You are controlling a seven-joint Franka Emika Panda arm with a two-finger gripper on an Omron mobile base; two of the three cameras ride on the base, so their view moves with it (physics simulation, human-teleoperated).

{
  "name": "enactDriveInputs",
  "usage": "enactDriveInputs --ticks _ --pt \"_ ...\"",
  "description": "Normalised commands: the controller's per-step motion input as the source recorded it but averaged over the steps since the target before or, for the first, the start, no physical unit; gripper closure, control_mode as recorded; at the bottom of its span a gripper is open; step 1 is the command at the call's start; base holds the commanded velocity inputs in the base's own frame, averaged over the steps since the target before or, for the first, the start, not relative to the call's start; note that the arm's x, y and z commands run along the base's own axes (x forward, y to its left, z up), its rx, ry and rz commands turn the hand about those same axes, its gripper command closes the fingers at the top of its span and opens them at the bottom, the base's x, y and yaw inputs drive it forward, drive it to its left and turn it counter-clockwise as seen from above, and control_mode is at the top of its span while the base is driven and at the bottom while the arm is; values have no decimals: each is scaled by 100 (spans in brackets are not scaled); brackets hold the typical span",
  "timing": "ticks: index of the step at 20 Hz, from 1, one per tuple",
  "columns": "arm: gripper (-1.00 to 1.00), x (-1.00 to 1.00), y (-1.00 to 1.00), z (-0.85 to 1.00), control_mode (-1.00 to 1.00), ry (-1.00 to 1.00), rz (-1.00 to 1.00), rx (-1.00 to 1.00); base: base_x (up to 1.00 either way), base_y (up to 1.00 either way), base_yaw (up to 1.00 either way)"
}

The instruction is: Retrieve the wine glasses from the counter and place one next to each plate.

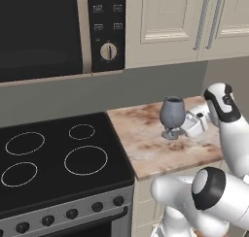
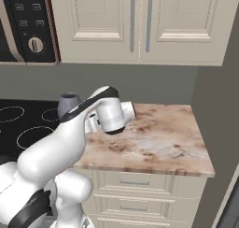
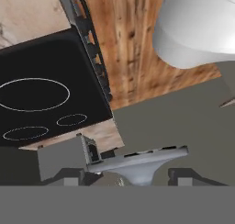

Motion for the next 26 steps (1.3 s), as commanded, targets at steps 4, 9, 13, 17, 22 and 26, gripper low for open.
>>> enactDriveInputs --ticks 4,9,13,17,22,26 --pt "100 -35 0 28 -100 -9 0 0 0 0 0" --pt "100 -32 -1 40 -100 -2 0 2 0 0 0" --pt "100 -32 0 45 -100 0 0 4 0 0 0" --pt "100 -42 -1 34 100 0 0 3 -20 -1 0" --pt "100 0 0 0 100 0 0 0 -93 0 0" --pt "100 0 0 0 100 0 0 0 -100 9 1"
